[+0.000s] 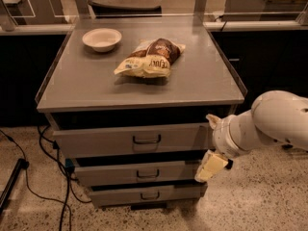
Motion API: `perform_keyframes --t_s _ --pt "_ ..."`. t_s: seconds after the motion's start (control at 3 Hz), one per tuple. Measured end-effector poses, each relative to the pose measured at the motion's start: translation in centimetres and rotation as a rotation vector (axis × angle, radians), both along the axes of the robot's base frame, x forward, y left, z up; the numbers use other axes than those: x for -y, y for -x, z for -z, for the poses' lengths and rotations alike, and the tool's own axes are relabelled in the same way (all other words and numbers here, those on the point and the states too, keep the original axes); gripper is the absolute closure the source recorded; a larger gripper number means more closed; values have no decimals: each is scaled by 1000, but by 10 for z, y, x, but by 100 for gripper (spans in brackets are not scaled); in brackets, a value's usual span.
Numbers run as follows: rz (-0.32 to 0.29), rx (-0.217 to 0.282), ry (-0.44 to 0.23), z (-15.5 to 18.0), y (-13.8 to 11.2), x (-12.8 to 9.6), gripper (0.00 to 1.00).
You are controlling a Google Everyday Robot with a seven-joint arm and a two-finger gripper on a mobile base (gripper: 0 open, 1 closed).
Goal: Open top drawer
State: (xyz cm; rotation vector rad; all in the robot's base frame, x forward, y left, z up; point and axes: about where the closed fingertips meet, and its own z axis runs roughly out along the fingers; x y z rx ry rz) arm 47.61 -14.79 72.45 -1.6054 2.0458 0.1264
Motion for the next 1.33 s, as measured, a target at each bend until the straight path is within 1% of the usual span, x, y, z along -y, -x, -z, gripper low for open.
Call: perform_keyframes --t_s 0.33,0.67,1.33 --pt "-14 45 27 -1 -8 1 0" --pt "-29 50 55 3 -21 -1 0" --pt "-39 -14 117 25 -48 -2 0"
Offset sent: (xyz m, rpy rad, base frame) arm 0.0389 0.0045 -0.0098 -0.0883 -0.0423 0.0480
